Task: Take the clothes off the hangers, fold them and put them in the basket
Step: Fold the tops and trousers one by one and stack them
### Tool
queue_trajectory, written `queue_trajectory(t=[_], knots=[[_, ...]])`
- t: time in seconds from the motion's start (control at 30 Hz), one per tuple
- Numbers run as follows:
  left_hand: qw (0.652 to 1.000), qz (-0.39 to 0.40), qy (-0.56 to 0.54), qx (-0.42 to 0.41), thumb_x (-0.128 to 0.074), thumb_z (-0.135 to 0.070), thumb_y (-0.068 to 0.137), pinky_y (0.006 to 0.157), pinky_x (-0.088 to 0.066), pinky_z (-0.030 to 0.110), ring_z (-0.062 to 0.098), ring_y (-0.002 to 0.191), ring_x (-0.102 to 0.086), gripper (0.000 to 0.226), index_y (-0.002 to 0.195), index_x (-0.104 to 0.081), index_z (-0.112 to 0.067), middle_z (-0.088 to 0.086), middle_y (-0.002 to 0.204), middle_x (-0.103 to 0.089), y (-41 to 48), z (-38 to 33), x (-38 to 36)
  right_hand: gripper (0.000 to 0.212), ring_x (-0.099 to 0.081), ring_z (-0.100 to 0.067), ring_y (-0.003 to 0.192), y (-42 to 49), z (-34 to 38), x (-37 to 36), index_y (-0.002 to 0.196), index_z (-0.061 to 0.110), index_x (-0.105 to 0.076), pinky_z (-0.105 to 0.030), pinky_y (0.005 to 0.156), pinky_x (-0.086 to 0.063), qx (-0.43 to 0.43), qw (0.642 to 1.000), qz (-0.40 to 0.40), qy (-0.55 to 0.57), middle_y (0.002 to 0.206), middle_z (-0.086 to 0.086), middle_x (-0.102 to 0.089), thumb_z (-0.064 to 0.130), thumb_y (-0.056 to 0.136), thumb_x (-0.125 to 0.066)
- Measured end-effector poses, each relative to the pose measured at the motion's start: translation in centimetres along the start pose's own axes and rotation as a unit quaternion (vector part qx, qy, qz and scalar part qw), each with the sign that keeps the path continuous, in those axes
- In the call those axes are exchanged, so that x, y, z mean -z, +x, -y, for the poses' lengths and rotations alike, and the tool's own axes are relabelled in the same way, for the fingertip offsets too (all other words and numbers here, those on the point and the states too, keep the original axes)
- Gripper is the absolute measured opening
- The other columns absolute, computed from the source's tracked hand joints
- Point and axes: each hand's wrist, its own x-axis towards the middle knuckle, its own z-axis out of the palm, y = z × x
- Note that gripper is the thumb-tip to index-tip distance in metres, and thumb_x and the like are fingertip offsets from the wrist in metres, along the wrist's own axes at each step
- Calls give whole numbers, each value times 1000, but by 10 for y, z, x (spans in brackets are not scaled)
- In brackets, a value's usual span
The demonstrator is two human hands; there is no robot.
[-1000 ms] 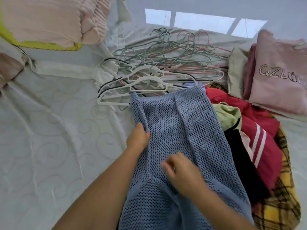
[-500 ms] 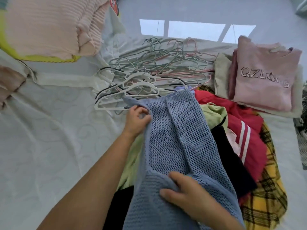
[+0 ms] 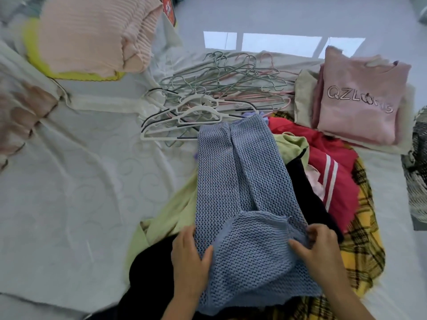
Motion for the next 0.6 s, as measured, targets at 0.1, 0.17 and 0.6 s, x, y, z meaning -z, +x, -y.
queue_trajectory(t=[0.1, 0.17, 0.6], knots=[[990, 50, -46, 122, -66, -38, 83, 92, -44, 36, 24, 112, -51, 59, 128, -44, -8, 8, 122, -50, -21, -5, -1, 63, -43, -29, 106, -15, -14, -3, 116, 0, -45, -42, 89, -42, -68, 997, 9, 28, 106, -7, -38, 28, 72, -80], [975, 79, -86, 187, -69, -38, 81, 86, -46, 36, 22, 104, -53, 55, 122, -47, -9, 6, 113, -52, -24, -5, -3, 66, -46, -28, 103, -19, -17, -1, 120, 2, -41, -42, 87, -44, -117, 988, 48, 83, 109, -10, -41, 32, 74, -77], [912, 157, -289, 246, -68, -24, 85, 68, -48, 28, 18, 87, -62, 25, 96, -53, -7, 11, 99, -62, -63, -4, 56, 29, -65, -39, 91, -56, -10, 43, 111, 2, -59, -46, 78, -52, -245, 869, 281, 325, 101, -22, -68, 18, 87, -63]])
